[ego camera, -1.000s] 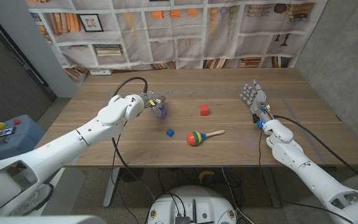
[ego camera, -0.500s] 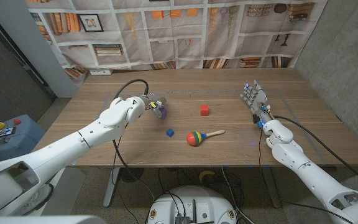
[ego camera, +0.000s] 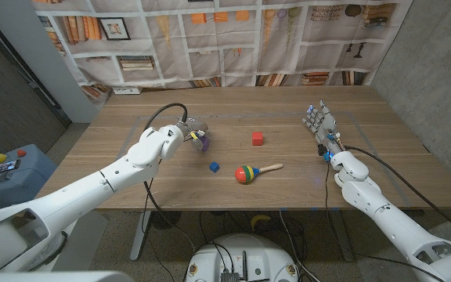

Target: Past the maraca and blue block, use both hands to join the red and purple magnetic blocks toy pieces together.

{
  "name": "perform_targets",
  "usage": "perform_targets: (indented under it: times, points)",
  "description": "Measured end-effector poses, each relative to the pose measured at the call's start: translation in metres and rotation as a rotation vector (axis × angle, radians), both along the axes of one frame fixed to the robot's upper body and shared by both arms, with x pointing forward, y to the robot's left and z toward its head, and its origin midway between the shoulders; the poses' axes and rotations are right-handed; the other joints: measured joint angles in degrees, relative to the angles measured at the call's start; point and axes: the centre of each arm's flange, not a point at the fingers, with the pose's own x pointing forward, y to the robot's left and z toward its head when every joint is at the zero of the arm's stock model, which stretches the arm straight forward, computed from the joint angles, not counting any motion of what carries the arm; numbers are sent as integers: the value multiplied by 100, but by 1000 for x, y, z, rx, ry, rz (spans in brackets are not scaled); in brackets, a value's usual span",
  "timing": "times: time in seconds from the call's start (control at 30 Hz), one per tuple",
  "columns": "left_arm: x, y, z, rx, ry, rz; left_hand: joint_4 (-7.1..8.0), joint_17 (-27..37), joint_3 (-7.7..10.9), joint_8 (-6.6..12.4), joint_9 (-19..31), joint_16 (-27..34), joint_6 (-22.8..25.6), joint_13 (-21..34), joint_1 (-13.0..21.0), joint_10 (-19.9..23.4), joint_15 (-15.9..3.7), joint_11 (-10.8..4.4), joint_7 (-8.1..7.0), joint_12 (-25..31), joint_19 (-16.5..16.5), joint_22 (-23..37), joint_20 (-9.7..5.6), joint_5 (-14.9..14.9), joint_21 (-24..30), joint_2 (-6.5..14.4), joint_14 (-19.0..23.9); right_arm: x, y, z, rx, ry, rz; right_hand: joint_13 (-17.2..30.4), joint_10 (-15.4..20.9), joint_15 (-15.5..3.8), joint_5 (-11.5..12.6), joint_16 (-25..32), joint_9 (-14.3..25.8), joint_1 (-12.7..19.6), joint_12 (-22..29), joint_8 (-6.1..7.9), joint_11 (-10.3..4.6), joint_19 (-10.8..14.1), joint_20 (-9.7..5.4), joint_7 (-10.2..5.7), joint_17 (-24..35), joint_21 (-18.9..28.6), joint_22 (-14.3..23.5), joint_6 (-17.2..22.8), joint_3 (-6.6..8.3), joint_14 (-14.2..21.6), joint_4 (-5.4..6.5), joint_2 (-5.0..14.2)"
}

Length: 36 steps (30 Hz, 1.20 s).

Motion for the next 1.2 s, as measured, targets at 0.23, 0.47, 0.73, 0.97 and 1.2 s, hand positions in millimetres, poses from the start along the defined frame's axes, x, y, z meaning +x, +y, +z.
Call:
perform_targets:
  times: [0.23, 0.47, 0.73, 0.97, 1.2]
  points:
    - [-3, 0, 0, -5, -34, 3, 5, 0, -121, 59, 19, 0, 92, 0, 104, 182, 7, -40, 92, -9, 111, 0, -30, 0, 0, 14, 139, -3, 0, 0, -7, -3, -1, 0, 0, 0, 0, 45, 0, 0, 0, 0, 0, 21, 21, 0, -24, 2, 0, 0, 0, 0, 0, 0]
    - [-7, 2, 1, -22, -71, 6, 13, 0, -161, 59, 26, 0, 93, 0, 127, 225, 5, -81, 92, -23, 162, 26, -40, 0, 0, 35, 198, -8, -3, 5, -47, -9, -13, 0, -1, -1, 0, 45, 0, 0, 0, 0, 0, 22, 20, -20, -24, 2, 0, 20, 0, 0, 0, 0]
    - [-10, 3, 4, -52, -105, 7, 17, 0, -206, 59, 26, 0, 143, -5, 121, 276, 5, -70, 104, -23, 162, 26, -40, -1, 0, 41, 197, -15, -2, 16, -130, -17, -34, 0, -1, -23, 5, 45, 0, 1, 0, 20, 0, 39, -42, -41, -51, 2, 0, 41, 24, 22, -24, 1]
    - [-12, 2, 5, -94, -122, -1, 39, 18, -229, 59, 26, 0, 161, -14, 79, 275, 4, -70, 122, -69, 162, 26, -40, 21, -1, 82, 197, -21, 1, 27, -237, -18, -67, 0, -1, -23, 35, 45, 0, 78, 0, 20, 0, 1, -86, -79, -86, -24, 0, 3, 104, 22, -104, 78]
    - [-14, 0, 8, -138, -131, -17, 42, 30, -264, 59, 26, -39, 161, -14, 72, 275, 4, -70, 122, -68, 162, 26, -40, 22, -1, 112, 197, -24, 5, 36, -374, -17, -135, 0, -2, -54, 35, 45, 0, 314, 0, 20, -43, -25, -148, -144, -149, -46, 0, 0, 191, 52, -271, 82]
